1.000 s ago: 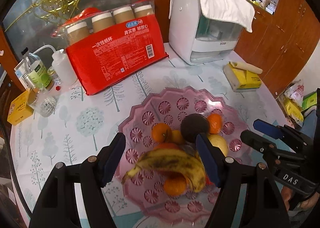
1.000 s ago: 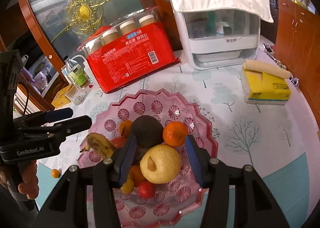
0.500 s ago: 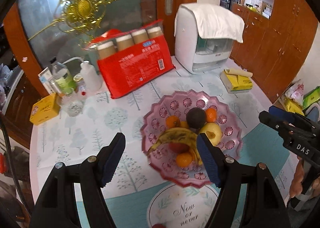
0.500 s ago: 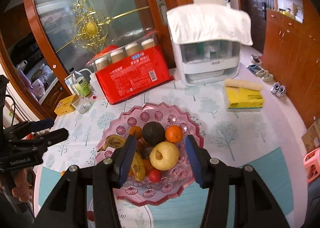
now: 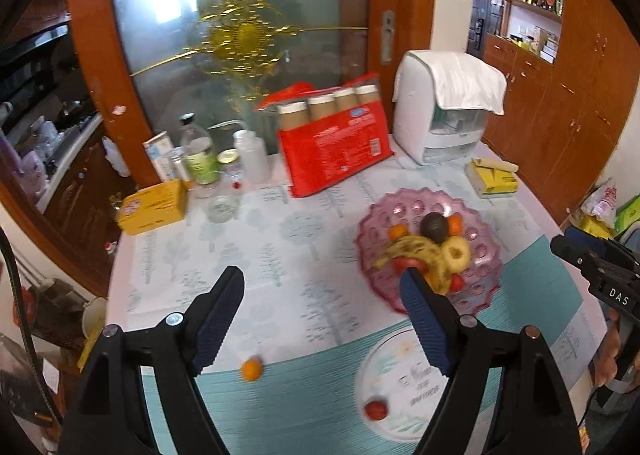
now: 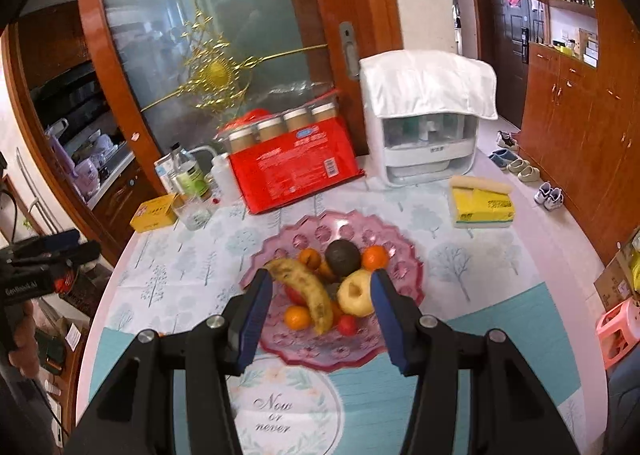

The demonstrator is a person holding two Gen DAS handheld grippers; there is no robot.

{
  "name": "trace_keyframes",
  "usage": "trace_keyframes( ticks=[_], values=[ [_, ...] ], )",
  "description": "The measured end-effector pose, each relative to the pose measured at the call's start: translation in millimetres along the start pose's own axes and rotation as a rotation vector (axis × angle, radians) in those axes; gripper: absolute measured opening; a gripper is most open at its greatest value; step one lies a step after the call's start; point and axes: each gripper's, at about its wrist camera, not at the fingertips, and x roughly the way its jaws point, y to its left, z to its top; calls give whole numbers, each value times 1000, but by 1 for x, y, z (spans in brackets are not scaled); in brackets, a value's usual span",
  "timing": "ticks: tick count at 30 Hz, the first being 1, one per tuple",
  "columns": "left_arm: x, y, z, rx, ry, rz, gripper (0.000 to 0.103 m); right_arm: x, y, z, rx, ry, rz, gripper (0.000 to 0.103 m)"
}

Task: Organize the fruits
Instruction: 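Withdraw both tools toward the small orange and the red fruit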

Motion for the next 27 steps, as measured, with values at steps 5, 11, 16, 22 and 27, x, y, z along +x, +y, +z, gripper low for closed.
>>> trace_keyframes(
  ticks=[5,11,16,22,27],
  values=[
    [-8,43,-25,-39,19,27,79,7,26,-25,-1,41,14,58],
    [11,82,-68,-76,90,40,79,27,61,-61,-15,112,46,58],
    [46,96,-103,-88,171,18,79,53,87,-97,-40,182,52,58],
    [89,100,-138,-83,256,-9,79,87,104,-136,-38,293,74,58],
    [126,104,-156,-84,323,-31,79,109,112,-165,-40,362,107,58]
  ],
)
